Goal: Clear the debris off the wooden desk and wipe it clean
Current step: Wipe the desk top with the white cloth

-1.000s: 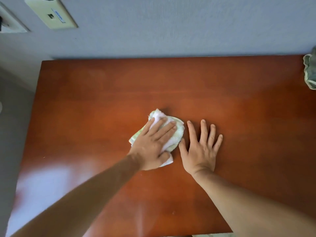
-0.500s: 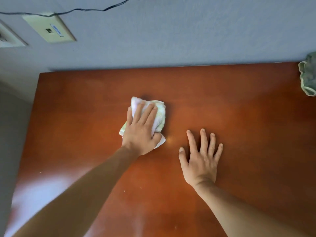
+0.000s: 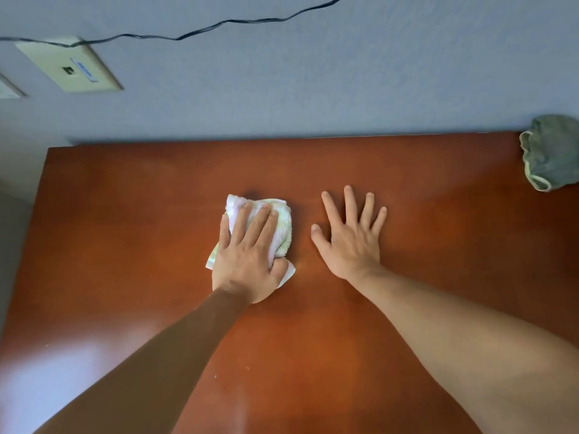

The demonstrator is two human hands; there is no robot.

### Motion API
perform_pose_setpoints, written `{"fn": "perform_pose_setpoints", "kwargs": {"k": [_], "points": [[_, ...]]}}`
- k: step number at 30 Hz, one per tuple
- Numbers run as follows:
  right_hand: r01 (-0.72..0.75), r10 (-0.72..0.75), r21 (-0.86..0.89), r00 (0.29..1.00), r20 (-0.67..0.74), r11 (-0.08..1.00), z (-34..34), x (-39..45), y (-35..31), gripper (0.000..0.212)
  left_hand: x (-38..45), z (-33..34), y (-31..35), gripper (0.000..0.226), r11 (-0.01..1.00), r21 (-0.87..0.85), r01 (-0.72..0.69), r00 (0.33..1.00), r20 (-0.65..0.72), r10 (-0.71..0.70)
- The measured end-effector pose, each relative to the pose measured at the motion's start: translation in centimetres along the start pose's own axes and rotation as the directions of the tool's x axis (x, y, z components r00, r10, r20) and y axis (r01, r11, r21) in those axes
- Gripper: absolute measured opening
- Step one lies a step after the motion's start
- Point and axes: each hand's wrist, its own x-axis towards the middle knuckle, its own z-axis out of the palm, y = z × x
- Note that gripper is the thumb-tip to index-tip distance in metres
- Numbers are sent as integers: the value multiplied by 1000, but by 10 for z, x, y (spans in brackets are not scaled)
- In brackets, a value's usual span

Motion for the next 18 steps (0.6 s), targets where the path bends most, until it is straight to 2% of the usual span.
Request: {"fn": "perform_pose_setpoints", "kwargs": {"k": [4,6,7,8,9,10,11,12,13,14,15,16,18], "points": [[-24,24,26,1000,-11,999,0,-1,5,69,-1,3,0,74,997,24,-68,997,-37,69],[-13,13,16,999,-34,1000,1,1,5,67,4,3,-11,74,965,17,-262,963,-55,263],[-5,6,16,999,-41,1000,2,2,5,66,11,1,-20,75,923,25,-384,922,-45,385],[-1,1,16,999,-41,1000,3,3,5,65,20,1,-30,77,887,38,-460,887,-32,462],[2,-1,15,999,-41,1000,4,4,6,65,32,-1,-36,79,888,48,-457,888,-29,459],[1,-1,14,999,-43,1000,5,4,6,64,45,-3,-39,80,932,42,-361,931,-44,363],[1,0,15,999,-43,1000,5,4,6,64,59,-5,-37,78,983,5,-182,981,-61,182],[1,0,19,999,-44,1000,5,3,7,64,70,-8,-31,75,999,-35,25,997,-68,-28],[-1,2,23,999,-50,1000,5,3,7,63,79,-8,-22,72,984,-55,171,982,-67,-175],[-2,4,24,998,-59,1000,6,3,7,63,83,-7,-13,73,979,-52,196,978,-66,-199],[0,2,24,998,-65,1000,6,4,7,63,84,-3,-8,76,994,-39,105,993,-47,-106],[2,0,23,998,-64,1000,6,4,7,63,82,0,-8,78,998,-22,-59,998,-22,59],[2,-1,15,998,-62,1000,6,5,8,63,77,-3,-22,81,932,-12,-363,931,24,363]]}}
